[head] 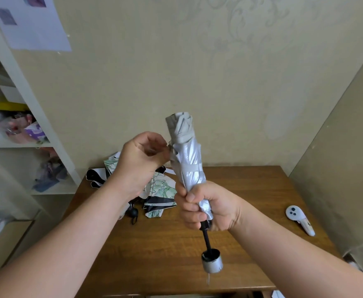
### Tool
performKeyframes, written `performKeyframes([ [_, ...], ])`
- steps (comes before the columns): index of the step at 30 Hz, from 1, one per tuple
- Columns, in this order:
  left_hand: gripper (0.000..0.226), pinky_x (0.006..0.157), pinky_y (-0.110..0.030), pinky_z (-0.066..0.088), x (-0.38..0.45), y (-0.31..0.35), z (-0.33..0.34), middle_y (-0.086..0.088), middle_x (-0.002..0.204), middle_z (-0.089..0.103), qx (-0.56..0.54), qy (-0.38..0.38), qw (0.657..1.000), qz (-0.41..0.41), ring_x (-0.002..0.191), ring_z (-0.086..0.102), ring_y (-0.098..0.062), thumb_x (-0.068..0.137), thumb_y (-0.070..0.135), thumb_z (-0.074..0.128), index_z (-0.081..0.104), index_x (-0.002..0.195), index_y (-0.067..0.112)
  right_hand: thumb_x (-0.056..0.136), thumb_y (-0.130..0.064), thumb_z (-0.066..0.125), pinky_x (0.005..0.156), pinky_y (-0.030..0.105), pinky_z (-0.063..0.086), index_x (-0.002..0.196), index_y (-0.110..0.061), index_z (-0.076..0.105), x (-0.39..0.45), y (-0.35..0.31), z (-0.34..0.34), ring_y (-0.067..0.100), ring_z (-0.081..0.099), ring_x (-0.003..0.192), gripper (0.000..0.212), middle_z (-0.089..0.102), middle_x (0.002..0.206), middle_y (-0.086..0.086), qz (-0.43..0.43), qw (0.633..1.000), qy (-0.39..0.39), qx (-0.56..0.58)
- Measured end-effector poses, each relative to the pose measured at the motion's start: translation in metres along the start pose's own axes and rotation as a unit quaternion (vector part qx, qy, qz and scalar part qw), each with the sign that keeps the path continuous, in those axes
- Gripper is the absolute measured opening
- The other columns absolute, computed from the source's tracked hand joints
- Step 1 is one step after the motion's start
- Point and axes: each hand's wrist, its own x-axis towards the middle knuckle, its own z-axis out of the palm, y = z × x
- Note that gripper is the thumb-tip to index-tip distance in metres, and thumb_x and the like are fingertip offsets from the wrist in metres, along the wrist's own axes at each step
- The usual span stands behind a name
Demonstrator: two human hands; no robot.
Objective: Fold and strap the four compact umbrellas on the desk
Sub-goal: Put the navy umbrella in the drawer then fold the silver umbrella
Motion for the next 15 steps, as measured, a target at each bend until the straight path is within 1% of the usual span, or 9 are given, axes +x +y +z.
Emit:
performKeyframes([
  [2,0.029,0.070,-0.031,0.058,-0.006,-0.008,0.000,-0.003,0.073,0.068,-0.033,-0.017,0.998,-0.048,0.067,0.067,-0.016,0.086,-0.016,0.068,0.059,0.088,0.011,0.076,-0.008,0.068,0.049,0.023,0.045,0.088,-0.021,0.060,-0.001,-0.003,0.003,0.007,0.045,0.044,0.019,0.047,0.061,-0.006,-0.021,1.000,0.018,-0.008],
  [4,0.024,0.073,-0.036,0.062,-0.012,-0.014,0.001,-0.010,0.079,0.064,-0.105,-0.023,0.991,-0.082,0.070,0.069,-0.021,0.086,-0.008,0.067,0.054,0.090,0.011,0.075,-0.006,0.060,0.050,0.024,0.043,0.085,-0.020,0.059,0.000,-0.005,0.007,0.008,0.042,0.043,0.017,0.044,0.059,-0.005,-0.046,0.997,0.058,-0.026],
  [6,0.020,0.075,-0.036,0.063,-0.016,-0.015,0.003,-0.009,0.078,0.063,-0.176,-0.028,0.979,-0.095,0.072,0.070,-0.022,0.083,-0.001,0.065,0.052,0.089,0.012,0.074,-0.007,0.060,0.051,0.025,0.042,0.082,-0.019,0.058,-0.001,-0.005,0.009,0.010,0.040,0.043,0.015,0.040,0.058,-0.003,-0.076,0.992,0.096,-0.031],
  [9,0.021,0.076,-0.033,0.063,-0.019,-0.011,0.003,-0.002,0.070,0.060,-0.233,-0.056,0.965,-0.106,0.071,0.070,-0.021,0.082,-0.004,0.061,0.050,0.088,0.013,0.071,-0.005,0.062,0.051,0.025,0.041,0.080,-0.017,0.058,-0.001,-0.003,0.012,0.011,0.038,0.043,0.016,0.038,0.056,-0.002,-0.107,0.986,0.123,-0.025],
  [12,0.026,0.081,-0.038,0.061,-0.020,-0.007,0.002,-0.003,0.067,0.056,-0.282,-0.121,0.943,-0.125,0.073,0.069,-0.034,0.087,-0.007,0.060,0.049,0.092,0.016,0.072,-0.005,0.062,0.052,0.026,0.041,0.084,-0.017,0.056,-0.001,-0.004,0.013,0.011,0.039,0.044,0.018,0.040,0.055,-0.004,-0.126,0.984,0.125,-0.016],
  [14,0.028,0.086,-0.042,0.060,-0.020,-0.005,0.001,-0.005,0.069,0.053,-0.297,-0.143,0.934,-0.137,0.080,0.069,-0.041,0.086,-0.006,0.064,0.050,0.093,0.017,0.073,-0.006,0.062,0.052,0.027,0.040,0.085,-0.018,0.056,-0.001,-0.006,0.013,0.011,0.038,0.044,0.018,0.039,0.055,-0.004,-0.136,0.982,0.131,-0.011],
  [15,0.028,0.087,-0.043,0.059,-0.020,-0.005,0.000,-0.005,0.070,0.052,-0.289,-0.147,0.935,-0.142,0.082,0.068,-0.042,0.085,-0.006,0.063,0.051,0.093,0.018,0.073,-0.006,0.062,0.052,0.027,0.040,0.085,-0.018,0.057,-0.001,-0.006,0.013,0.011,0.037,0.044,0.018,0.038,0.055,-0.004,-0.137,0.981,0.137,-0.009],
])
